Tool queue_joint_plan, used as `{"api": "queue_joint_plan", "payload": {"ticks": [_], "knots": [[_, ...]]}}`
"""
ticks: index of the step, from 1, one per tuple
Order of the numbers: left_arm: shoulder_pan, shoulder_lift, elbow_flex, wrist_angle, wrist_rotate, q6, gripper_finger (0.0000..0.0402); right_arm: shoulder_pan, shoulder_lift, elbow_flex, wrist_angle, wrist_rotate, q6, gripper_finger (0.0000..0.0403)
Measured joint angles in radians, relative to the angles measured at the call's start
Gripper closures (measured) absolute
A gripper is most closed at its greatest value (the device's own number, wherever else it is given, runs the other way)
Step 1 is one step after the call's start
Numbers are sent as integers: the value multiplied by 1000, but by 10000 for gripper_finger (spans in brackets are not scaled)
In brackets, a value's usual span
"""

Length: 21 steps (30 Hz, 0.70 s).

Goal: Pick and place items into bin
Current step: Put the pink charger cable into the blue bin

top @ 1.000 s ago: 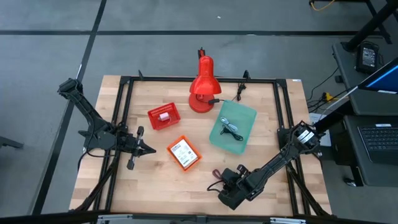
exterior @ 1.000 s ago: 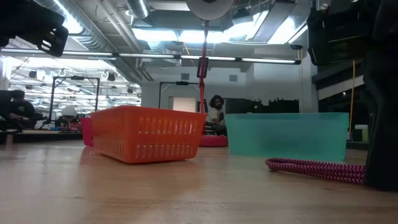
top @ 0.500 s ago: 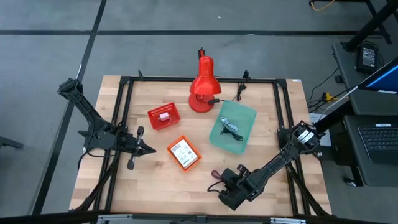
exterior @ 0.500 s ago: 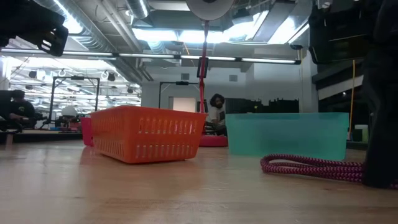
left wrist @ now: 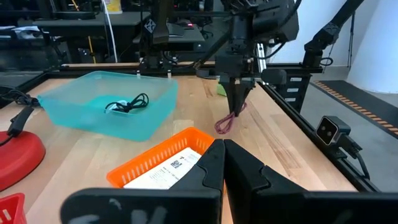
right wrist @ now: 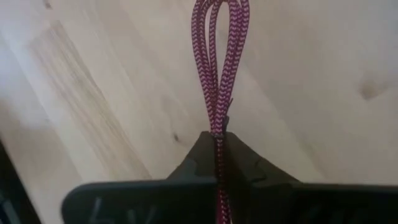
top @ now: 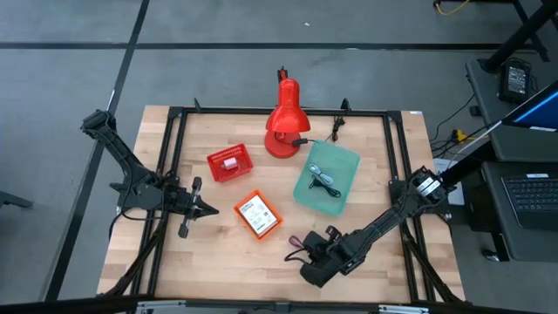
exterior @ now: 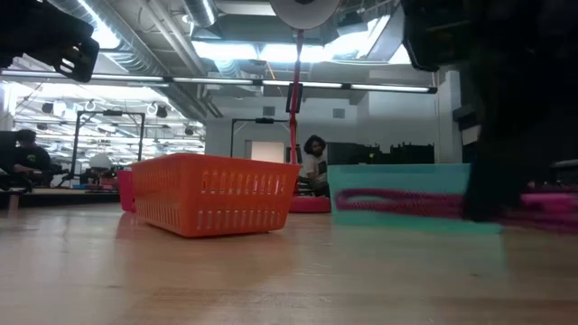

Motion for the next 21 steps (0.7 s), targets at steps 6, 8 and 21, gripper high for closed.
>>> {"api": "queue_joint_plan", "payload": {"ticks": [6,8,21], "knots": [[0,0,0,0,-2,1,400,-38,-68,1,13,5,-128,403],[0,0,0,0,-6,21,400,-49,-91,1,11,6,-166,403],[0,0,0,0,-24,45,400,-49,-210,-235,346,218,-276,403]]}}
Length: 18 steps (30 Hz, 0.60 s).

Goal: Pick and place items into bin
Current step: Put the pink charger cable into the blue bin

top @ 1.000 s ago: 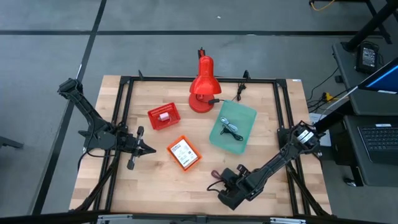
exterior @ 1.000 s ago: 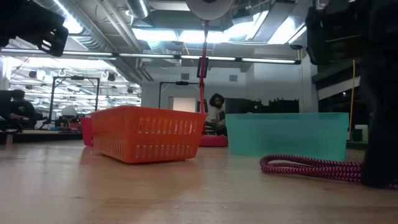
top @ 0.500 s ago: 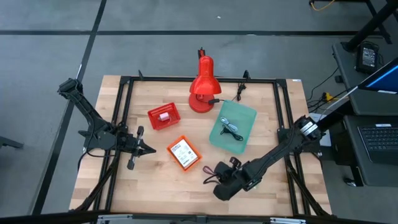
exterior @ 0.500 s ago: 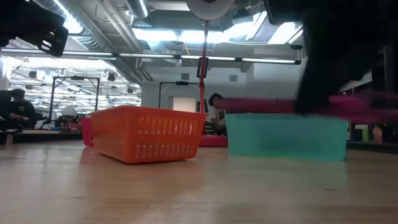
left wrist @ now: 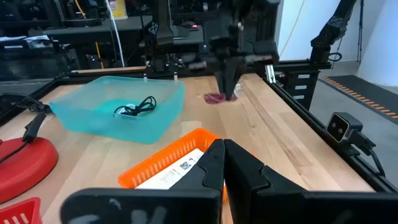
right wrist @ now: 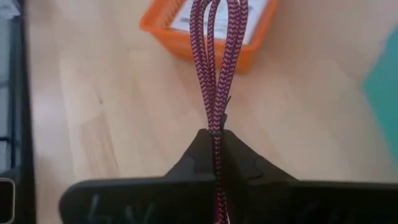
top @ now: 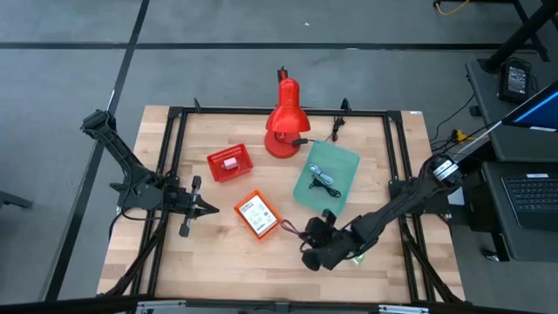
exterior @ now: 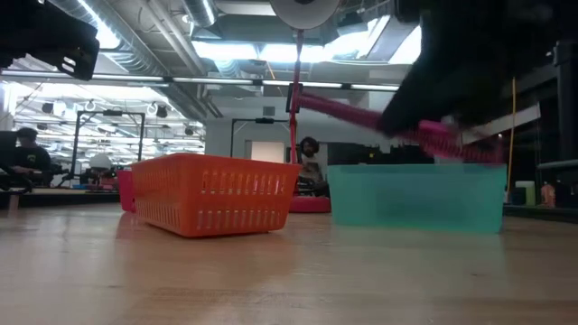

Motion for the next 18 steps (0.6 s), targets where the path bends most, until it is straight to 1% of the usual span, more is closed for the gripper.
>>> {"api": "queue_joint_plan", "payload": {"ticks": [5,9,15,18], "knots": [[0,1,0,0,0,-2,400,-5,0,-203,396,41,-80,403],[0,15,0,1,-1,-26,400,-10,-29,-297,583,80,-173,403],[0,54,0,0,-23,-37,400,-9,-120,-338,622,108,-347,403],[0,73,0,1,-56,-37,400,-9,-160,-371,711,110,-478,403]]}}
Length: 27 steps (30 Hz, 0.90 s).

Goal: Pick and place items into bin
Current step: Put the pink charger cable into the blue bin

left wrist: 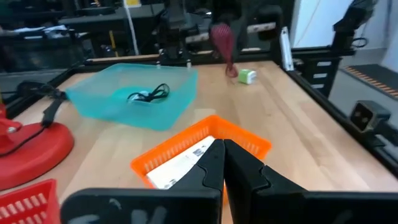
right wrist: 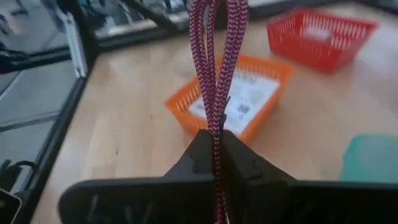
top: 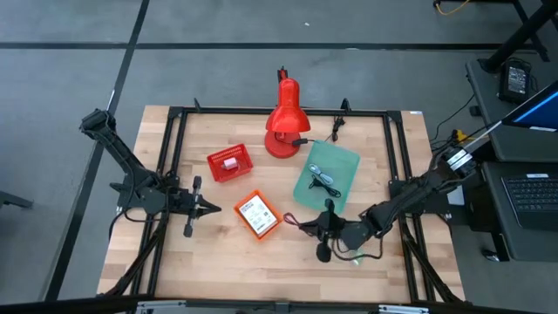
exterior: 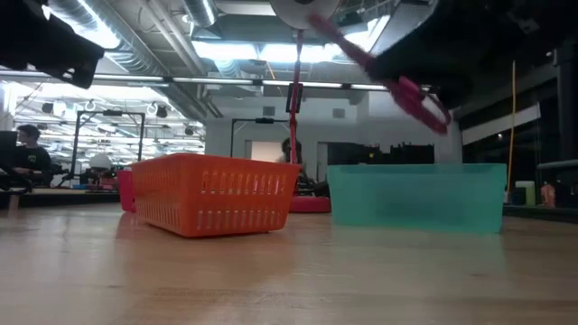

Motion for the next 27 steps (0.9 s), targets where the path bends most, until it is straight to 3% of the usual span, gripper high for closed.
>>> {"api": "queue_joint_plan", "payload": {"ticks": [8,13,19,24,27], "knots": [[0,23,0,9,-12,-102,400,-9,-60,-188,323,4,-148,403],[0,32,0,8,-18,-115,400,-23,-113,-255,481,5,-330,403],[0,36,0,4,-27,-92,400,-45,-176,-309,524,4,-403,403],[15,35,0,4,-154,-78,400,-75,-182,-311,523,2,-427,403],[52,35,0,5,-161,-79,400,-96,-182,-311,523,1,-448,403]]}}
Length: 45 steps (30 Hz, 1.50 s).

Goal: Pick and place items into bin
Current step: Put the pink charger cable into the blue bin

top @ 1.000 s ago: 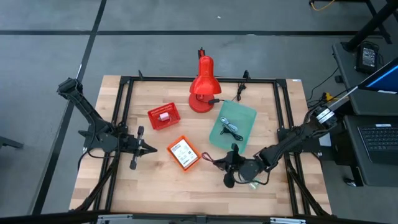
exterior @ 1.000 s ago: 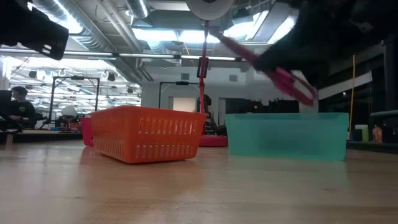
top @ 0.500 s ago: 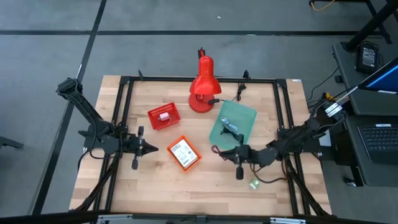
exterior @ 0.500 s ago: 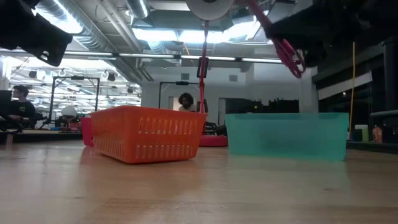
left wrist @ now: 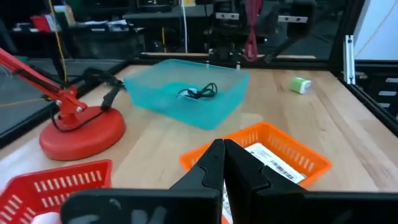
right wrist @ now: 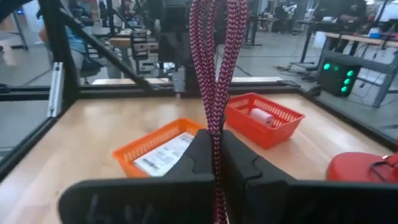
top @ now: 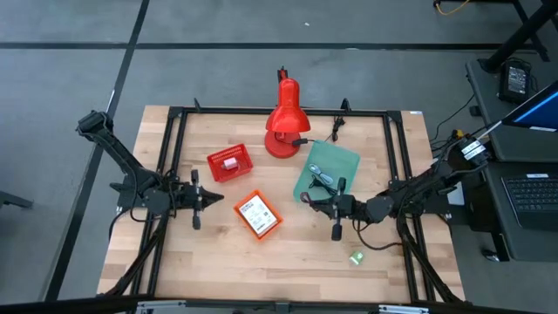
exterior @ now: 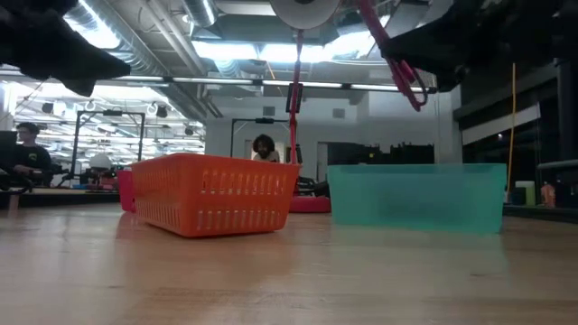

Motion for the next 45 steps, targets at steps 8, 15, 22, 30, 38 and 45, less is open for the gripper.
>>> {"api": "queue_joint_plan", "payload": {"ticks": [8,15,22,30,38,45], "knots": [[118,0,0,3,123,-25,400,-65,0,0,21,0,-37,403],[201,0,0,3,146,-3,400,-102,1,0,25,2,-10,403],[269,0,0,53,196,75,400,-102,-1,0,23,137,-33,403],[331,0,0,116,203,144,400,-40,-74,1,-73,467,-28,403],[350,0,0,116,204,151,400,46,-132,1,-110,739,-5,403],[350,0,0,116,204,145,400,46,-132,1,-104,778,-5,403]]}}
